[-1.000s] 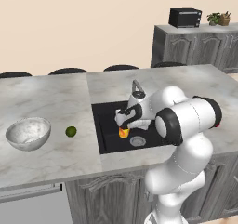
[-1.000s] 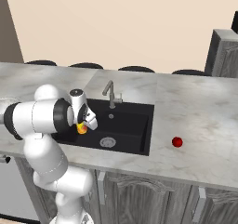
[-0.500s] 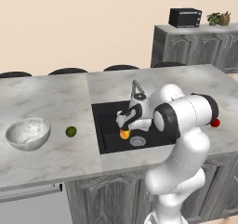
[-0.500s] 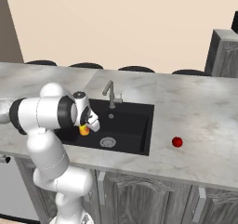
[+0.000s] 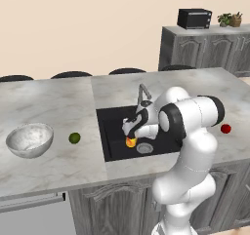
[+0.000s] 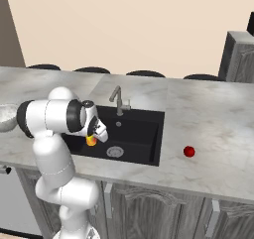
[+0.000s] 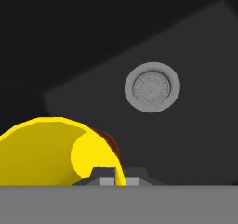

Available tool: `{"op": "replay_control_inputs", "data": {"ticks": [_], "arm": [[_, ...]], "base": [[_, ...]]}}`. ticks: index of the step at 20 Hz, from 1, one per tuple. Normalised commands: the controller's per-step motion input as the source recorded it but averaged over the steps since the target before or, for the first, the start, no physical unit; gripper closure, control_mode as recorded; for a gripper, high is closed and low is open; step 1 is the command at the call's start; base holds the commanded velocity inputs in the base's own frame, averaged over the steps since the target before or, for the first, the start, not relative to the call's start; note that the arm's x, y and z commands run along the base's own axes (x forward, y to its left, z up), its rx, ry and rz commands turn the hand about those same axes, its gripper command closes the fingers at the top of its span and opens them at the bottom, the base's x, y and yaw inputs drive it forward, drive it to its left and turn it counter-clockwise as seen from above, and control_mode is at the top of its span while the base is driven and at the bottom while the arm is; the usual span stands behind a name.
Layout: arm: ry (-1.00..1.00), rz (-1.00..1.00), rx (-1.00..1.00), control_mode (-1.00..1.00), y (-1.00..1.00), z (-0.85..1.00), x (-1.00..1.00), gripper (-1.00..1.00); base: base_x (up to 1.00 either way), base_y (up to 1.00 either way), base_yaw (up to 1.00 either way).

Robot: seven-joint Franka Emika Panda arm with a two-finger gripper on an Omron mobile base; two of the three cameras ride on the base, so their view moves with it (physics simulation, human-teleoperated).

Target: Remove the lime and apple from the sink. Then move the bowl and cup from the counter to the sink for washing.

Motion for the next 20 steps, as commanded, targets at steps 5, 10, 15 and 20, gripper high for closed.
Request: {"op": "replay_control_inputs", "data": {"ticks": [5, 10, 15, 20], "arm": [[0.0, 0.0, 0.0, -1.0, 0.0, -0.18, 0.12, 1.0], [0.0, 0.0, 0.0, -1.0, 0.0, -0.16, 0.16, 1.0], [0.0, 0.0, 0.0, -1.0, 0.0, -0.14, 0.2, 1.0], [0.0, 0.0, 0.0, -1.0, 0.04, -0.13, 0.2, 1.0]], "base": [[0.0, 0.0, 0.0], [0.0, 0.0, 0.0], [0.0, 0.0, 0.0], [0.0, 0.0, 0.0]]}}
